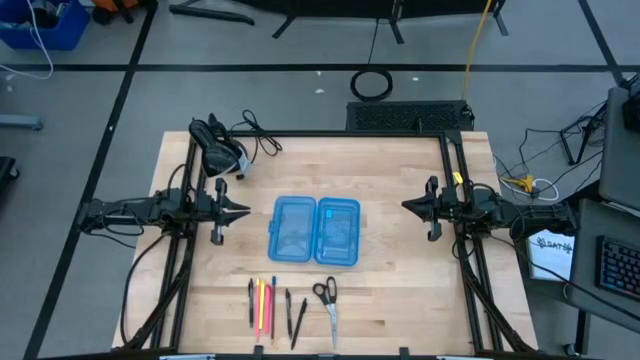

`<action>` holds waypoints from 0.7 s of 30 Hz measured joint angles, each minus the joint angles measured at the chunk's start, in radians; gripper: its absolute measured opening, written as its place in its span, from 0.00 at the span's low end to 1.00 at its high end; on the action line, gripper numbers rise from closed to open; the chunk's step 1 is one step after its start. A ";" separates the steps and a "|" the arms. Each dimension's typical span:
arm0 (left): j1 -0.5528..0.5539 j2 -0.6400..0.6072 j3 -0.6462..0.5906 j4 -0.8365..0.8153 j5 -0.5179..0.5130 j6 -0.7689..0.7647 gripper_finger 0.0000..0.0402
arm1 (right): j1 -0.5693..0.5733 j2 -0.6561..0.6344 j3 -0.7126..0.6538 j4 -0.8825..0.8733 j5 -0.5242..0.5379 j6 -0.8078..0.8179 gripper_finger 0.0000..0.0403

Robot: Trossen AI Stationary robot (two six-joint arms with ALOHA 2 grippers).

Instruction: Pick & place school supplies into a supply box

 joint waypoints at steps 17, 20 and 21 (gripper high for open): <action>0.000 0.000 0.000 0.061 0.001 -0.016 0.12 | 0.000 0.000 0.000 0.006 0.000 0.000 0.00; 0.000 0.000 0.000 0.070 0.005 -0.086 0.12 | 0.000 0.000 0.000 0.005 0.000 0.000 0.00; 0.000 0.000 0.000 0.069 0.005 -0.100 0.12 | 0.000 0.000 0.000 0.005 0.000 0.000 0.00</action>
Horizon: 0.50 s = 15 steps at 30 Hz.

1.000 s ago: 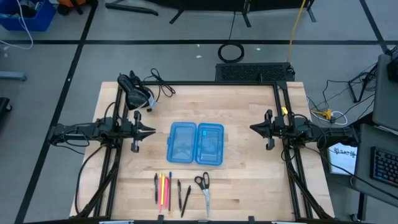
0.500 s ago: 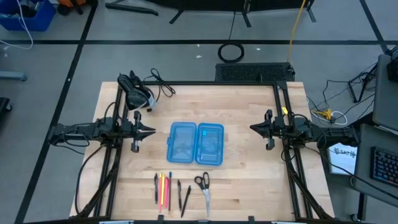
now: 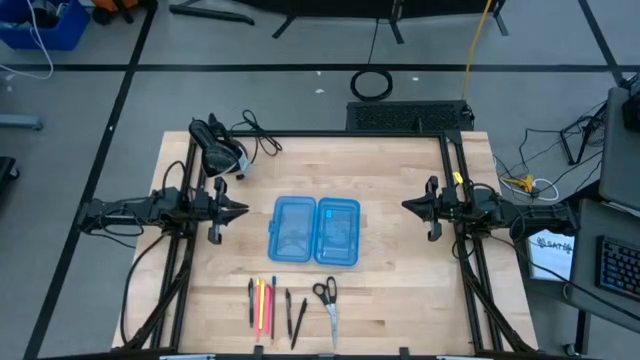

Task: Pick & place school supplies into a supply box
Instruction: Put the left transparent black pen into the supply box

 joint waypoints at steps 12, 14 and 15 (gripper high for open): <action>0.000 0.000 0.021 0.082 -0.004 -0.100 0.12 | 0.000 0.000 0.000 -0.008 0.002 -0.059 0.00; -0.015 0.002 0.066 0.025 -0.007 -0.110 0.12 | 0.000 0.000 0.000 -0.006 0.002 -0.060 0.00; -0.030 0.011 0.089 -0.009 -0.026 -0.119 0.12 | 0.000 0.000 0.000 -0.005 0.002 -0.060 0.00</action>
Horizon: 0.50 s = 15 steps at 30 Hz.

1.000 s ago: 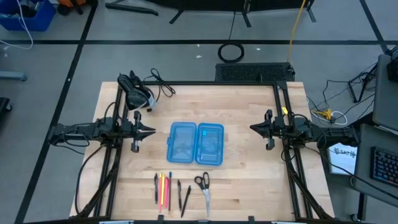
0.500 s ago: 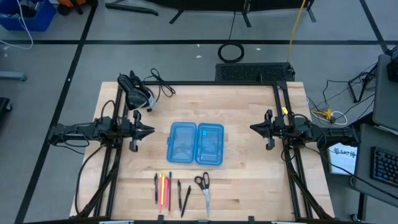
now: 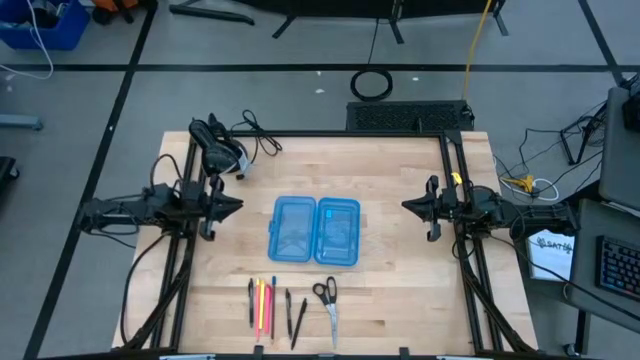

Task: Pick & place school supplies into a supply box
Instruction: Put the left transparent black pen into the supply box

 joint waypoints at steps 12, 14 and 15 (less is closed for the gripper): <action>-0.312 0.536 0.364 -0.475 -0.440 -0.452 0.12 | 0.000 0.000 -0.001 -0.003 -0.002 -0.026 0.00; -0.366 0.671 0.451 -0.560 -0.460 -0.557 0.11 | 0.000 0.000 -0.001 -0.003 -0.002 -0.026 0.00; -0.390 0.738 0.498 -0.602 -0.461 -0.615 0.10 | 0.000 0.000 -0.001 -0.003 -0.002 -0.026 0.00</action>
